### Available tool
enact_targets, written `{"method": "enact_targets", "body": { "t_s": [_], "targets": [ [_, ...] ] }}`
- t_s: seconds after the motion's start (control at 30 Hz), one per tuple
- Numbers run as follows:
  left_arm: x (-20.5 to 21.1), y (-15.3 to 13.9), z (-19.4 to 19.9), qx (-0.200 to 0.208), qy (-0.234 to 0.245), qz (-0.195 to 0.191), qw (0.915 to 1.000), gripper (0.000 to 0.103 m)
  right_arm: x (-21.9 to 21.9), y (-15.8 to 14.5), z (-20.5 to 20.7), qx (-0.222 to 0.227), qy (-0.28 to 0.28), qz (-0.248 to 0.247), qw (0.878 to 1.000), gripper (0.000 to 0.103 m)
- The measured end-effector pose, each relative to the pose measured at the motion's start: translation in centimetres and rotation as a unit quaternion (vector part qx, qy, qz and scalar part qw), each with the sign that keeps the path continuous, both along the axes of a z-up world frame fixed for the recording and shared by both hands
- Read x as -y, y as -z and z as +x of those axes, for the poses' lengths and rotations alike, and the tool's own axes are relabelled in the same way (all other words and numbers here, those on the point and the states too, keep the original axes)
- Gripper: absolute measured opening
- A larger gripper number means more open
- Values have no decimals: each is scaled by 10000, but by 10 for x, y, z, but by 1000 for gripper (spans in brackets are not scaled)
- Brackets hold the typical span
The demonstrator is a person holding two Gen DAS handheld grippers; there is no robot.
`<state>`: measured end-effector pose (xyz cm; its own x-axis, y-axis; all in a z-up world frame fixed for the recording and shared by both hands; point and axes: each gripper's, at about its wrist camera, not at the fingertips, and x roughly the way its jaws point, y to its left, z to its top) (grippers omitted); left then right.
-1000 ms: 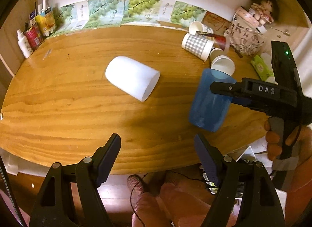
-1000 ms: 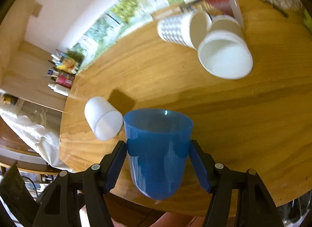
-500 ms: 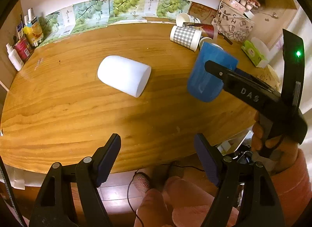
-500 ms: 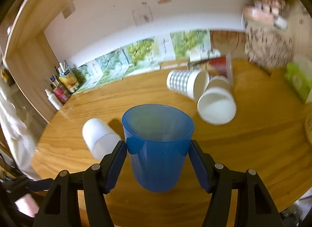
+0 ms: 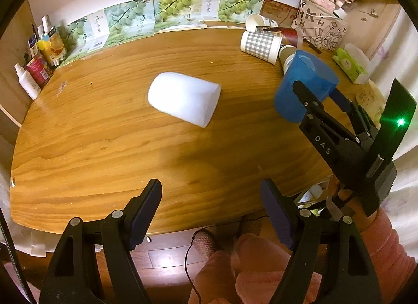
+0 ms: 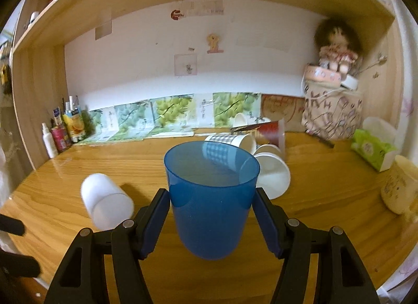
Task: Flip cup upright
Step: 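Lower the blue cup upright onto the desk with the right gripper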
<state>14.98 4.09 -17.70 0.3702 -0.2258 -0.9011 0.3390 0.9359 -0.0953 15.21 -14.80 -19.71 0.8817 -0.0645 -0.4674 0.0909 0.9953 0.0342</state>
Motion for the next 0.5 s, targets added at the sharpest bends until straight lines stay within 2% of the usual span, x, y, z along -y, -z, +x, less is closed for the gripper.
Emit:
{"method": "enact_targets", "body": {
  "t_s": [0.2,0.5],
  "targets": [
    [-3,1,-1,10,25,106,9999,80,-10,11,1,113,46,-445,9989,66],
    [-6,2,-1,6,37,77,10000,80,-22,20,-3,114,-55,-560,9984,66]
  ]
}}
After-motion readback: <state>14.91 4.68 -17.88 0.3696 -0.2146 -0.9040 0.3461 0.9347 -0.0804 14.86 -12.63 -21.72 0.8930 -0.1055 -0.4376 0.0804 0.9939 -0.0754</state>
